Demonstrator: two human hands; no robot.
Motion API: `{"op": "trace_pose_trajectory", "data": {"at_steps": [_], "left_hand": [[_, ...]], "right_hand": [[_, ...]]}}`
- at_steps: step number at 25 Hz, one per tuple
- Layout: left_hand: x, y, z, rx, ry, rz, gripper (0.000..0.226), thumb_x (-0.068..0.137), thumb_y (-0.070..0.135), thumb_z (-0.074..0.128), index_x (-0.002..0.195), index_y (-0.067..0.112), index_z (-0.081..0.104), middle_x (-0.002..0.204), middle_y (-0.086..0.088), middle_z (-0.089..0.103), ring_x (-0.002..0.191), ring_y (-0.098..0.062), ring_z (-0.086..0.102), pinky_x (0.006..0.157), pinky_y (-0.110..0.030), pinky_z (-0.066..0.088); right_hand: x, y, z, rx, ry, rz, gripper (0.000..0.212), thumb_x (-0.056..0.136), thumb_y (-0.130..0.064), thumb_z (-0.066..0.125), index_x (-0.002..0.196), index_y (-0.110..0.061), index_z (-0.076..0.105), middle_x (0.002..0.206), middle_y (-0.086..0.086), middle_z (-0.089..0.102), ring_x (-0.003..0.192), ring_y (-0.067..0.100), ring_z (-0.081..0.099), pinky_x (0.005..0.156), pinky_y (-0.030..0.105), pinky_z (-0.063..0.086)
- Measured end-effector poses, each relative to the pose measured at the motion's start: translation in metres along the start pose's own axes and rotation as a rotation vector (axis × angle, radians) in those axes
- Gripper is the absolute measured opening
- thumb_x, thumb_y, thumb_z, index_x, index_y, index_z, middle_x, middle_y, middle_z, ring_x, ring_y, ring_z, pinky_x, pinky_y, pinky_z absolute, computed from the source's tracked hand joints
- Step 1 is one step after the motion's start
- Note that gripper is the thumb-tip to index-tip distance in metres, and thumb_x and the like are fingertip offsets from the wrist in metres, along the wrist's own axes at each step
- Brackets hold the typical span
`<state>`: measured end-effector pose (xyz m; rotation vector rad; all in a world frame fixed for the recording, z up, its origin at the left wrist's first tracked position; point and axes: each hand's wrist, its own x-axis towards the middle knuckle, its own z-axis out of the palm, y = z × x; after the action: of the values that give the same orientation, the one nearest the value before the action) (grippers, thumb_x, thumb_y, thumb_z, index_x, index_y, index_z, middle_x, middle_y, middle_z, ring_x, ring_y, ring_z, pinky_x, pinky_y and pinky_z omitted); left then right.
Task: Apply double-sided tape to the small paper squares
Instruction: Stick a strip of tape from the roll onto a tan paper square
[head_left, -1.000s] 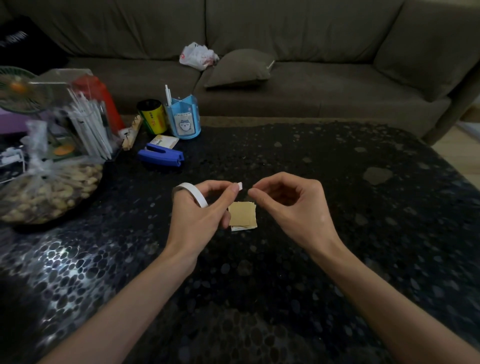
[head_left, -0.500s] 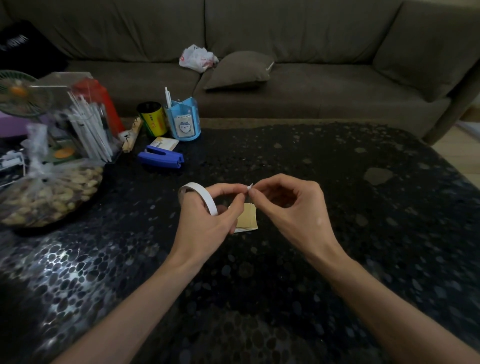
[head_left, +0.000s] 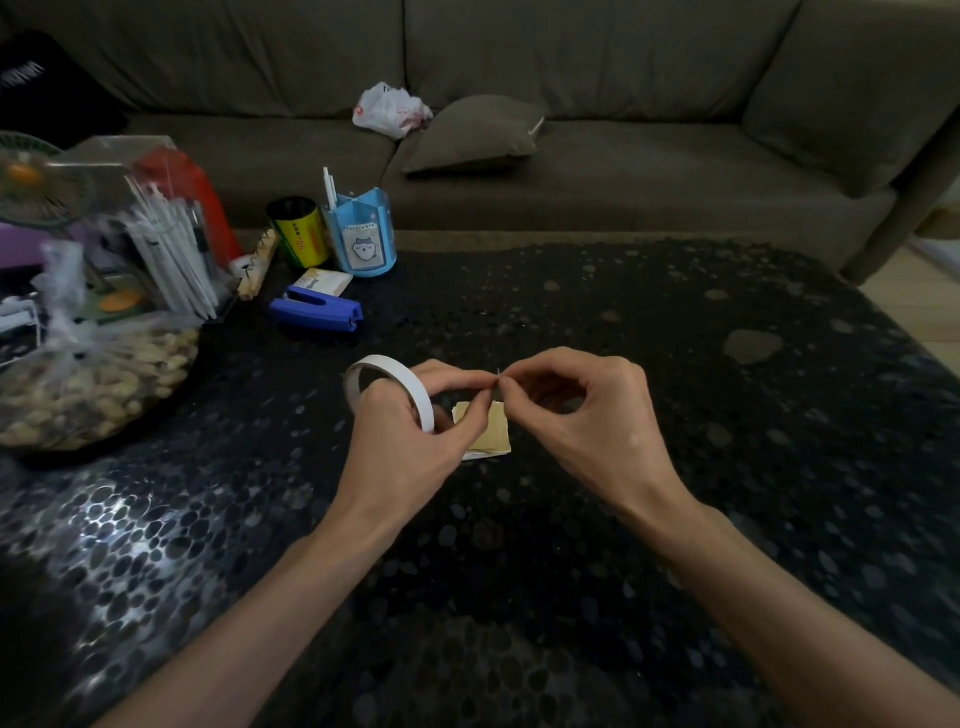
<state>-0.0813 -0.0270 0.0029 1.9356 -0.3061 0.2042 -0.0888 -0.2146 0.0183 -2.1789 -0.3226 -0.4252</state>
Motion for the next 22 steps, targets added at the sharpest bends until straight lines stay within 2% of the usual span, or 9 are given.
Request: {"op": "trace_pose_trajectory", "data": {"at_steps": [10, 17, 22], "left_hand": [[-0.0002, 0.0022, 0.0, -0.05, 0.006, -0.028, 0.016, 0.089, 0.019, 0.079, 0.103, 0.025, 0.078, 0.096, 0.008, 0.075, 0.057, -0.014, 0.065, 0.055, -0.023, 0.054], [-0.0007, 0.0044, -0.001, -0.126, 0.005, -0.052, 0.015, 0.09, 0.015, 0.078, 0.105, 0.018, 0.078, 0.086, 0.0, 0.075, 0.053, -0.009, 0.064, 0.052, -0.018, 0.05], [-0.0004, 0.0071, -0.0012, -0.142, 0.003, -0.056, 0.016, 0.089, 0.016, 0.078, 0.105, 0.02, 0.077, 0.091, 0.001, 0.076, 0.054, -0.011, 0.065, 0.052, -0.019, 0.051]], "right_hand": [[0.0002, 0.0023, 0.0005, 0.021, -0.003, -0.02, 0.011, 0.093, -0.021, 0.078, 0.103, -0.021, 0.079, 0.091, -0.013, 0.074, 0.088, 0.001, 0.071, 0.079, 0.019, 0.059], [0.0023, 0.004, 0.0006, 0.158, -0.01, 0.057, 0.008, 0.092, -0.018, 0.079, 0.099, -0.02, 0.08, 0.088, -0.011, 0.076, 0.087, 0.005, 0.074, 0.077, 0.02, 0.058], [0.0035, 0.0048, 0.0005, 0.227, 0.0, 0.09, 0.006, 0.092, -0.017, 0.079, 0.097, -0.019, 0.081, 0.088, -0.009, 0.078, 0.086, 0.008, 0.075, 0.079, 0.025, 0.061]]}}
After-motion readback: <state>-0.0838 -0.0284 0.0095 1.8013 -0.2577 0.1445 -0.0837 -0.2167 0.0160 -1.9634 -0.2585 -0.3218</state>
